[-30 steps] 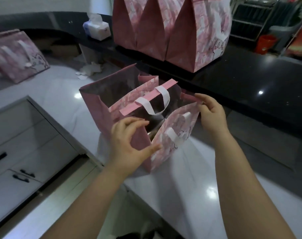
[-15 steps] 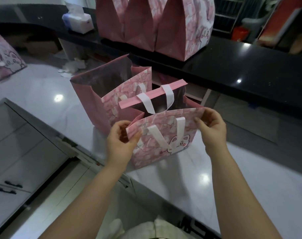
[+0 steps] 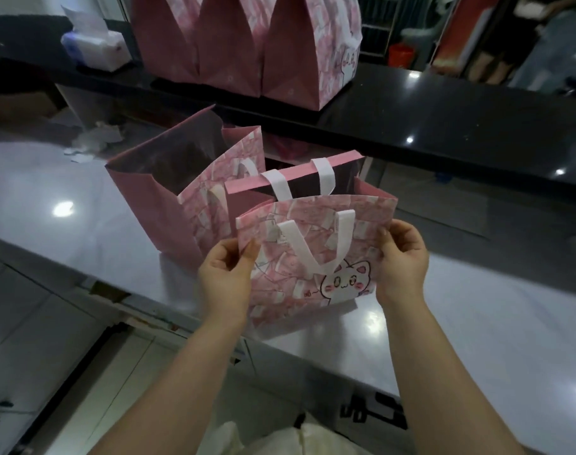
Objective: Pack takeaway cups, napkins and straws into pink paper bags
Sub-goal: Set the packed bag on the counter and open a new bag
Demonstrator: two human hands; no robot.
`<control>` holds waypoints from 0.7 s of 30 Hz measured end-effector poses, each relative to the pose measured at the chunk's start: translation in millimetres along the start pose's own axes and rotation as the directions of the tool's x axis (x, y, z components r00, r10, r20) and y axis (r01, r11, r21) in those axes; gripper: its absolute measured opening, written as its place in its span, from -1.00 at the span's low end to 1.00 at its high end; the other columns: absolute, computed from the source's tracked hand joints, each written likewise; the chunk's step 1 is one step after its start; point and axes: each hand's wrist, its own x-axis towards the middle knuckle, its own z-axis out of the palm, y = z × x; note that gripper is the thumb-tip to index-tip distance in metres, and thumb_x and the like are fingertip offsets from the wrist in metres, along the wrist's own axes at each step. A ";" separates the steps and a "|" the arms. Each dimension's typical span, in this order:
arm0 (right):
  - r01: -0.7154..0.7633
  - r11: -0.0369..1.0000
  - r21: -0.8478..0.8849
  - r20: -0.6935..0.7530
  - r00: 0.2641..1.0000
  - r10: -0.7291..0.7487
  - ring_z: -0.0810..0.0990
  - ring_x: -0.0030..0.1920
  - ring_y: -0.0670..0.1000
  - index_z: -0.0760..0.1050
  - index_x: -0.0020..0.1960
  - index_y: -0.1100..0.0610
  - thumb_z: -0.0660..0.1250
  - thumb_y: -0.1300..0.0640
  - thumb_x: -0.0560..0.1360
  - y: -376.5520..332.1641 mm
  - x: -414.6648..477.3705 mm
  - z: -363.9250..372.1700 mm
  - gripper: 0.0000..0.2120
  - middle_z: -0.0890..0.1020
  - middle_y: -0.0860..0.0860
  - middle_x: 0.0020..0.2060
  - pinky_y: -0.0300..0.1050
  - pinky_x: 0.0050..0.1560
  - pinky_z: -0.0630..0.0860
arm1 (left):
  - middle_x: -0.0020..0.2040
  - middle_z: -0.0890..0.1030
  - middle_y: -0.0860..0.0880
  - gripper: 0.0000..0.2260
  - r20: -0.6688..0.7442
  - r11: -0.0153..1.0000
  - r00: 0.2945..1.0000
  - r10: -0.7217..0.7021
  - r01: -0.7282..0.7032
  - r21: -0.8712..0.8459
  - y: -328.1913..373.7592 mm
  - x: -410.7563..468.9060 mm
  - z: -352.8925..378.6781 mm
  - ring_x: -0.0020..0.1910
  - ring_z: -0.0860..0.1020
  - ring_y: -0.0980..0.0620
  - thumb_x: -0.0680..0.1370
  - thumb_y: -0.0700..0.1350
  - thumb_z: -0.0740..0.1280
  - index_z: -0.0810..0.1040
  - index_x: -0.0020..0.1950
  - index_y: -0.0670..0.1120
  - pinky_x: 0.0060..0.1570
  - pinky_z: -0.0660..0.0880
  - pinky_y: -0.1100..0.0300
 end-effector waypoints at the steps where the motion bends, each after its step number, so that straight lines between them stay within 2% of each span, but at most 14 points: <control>1: 0.007 1.000 0.013 -0.018 1.000 -0.007 0.67 -0.17 -0.08 0.60 -0.15 -0.02 0.36 0.23 0.54 -4.2 -3.3 -3.0 -0.82 0.69 -0.09 -0.20 -0.22 -0.19 0.59 | -0.12 0.70 0.07 -0.97 0.022 1.000 1.000 -0.006 0.006 -0.009 2.0 0.9 0.2 -0.10 0.67 0.10 0.44 0.04 0.47 0.65 -0.16 0.16 -0.08 0.59 0.19; 4: 0.074 0.996 0.040 -0.087 0.994 -0.071 0.67 -0.16 -0.08 0.61 -0.16 -0.02 0.34 0.27 0.54 -19.7 -14.0 -13.3 -0.78 0.69 -0.09 -0.19 -0.22 -0.19 0.59 | -0.16 0.71 0.04 -0.98 0.086 0.998 0.996 -0.015 0.021 -0.059 10.2 7.1 1.7 -0.14 0.66 0.07 0.47 -0.07 0.47 0.68 -0.14 0.06 -0.16 0.58 0.25; 7: 0.161 0.986 0.049 -0.162 0.975 -0.151 0.67 -0.14 -0.08 0.61 -0.14 0.00 0.33 0.27 0.55 -36.1 -27.5 -25.0 -0.79 0.69 -0.09 -0.18 -0.22 -0.18 0.60 | -0.15 0.72 0.02 -0.88 0.193 0.993 0.981 0.004 0.018 -0.114 22.7 13.5 10.2 -0.15 0.68 0.10 0.51 -0.17 0.43 0.70 -0.13 0.05 -0.22 0.57 0.31; 11: 0.258 0.965 0.051 -0.276 0.932 -0.235 0.66 -0.15 -0.12 0.59 -0.11 0.01 0.30 0.31 0.55 -49.6 -51.0 -42.6 -0.78 0.69 -0.13 -0.18 -0.25 -0.18 0.59 | -0.08 0.72 0.02 -0.85 0.381 0.995 0.924 0.034 0.005 -0.101 37.4 16.9 31.2 -0.08 0.68 0.07 0.55 -0.15 0.39 0.71 -0.10 0.09 -0.17 0.60 0.27; 16: 0.284 0.959 0.016 -0.417 0.873 -0.252 0.66 -0.15 -0.10 0.61 -0.14 -0.04 0.30 0.28 0.56 -54.6 -82.4 -73.0 -0.75 0.69 -0.10 -0.18 -0.22 -0.21 0.60 | -0.09 0.72 -0.03 -0.95 0.457 0.988 0.886 -0.074 0.126 -0.085 30.7 6.8 65.2 -0.07 0.68 -0.03 0.50 -0.16 0.44 0.68 -0.07 -0.04 -0.12 0.64 0.14; 21: 0.289 0.957 0.008 -0.571 0.787 -0.232 0.68 -0.20 -0.10 0.60 -0.15 0.00 0.33 0.25 0.56 -59.9 -108.2 -111.4 -0.80 0.70 -0.07 -0.21 -0.23 -0.28 0.60 | -0.10 0.72 -0.02 -0.97 0.559 0.975 0.814 -0.159 0.219 -0.042 20.7 -20.6 99.7 -0.08 0.69 -0.02 0.48 -0.14 0.46 0.68 -0.09 -0.03 -0.12 0.63 0.11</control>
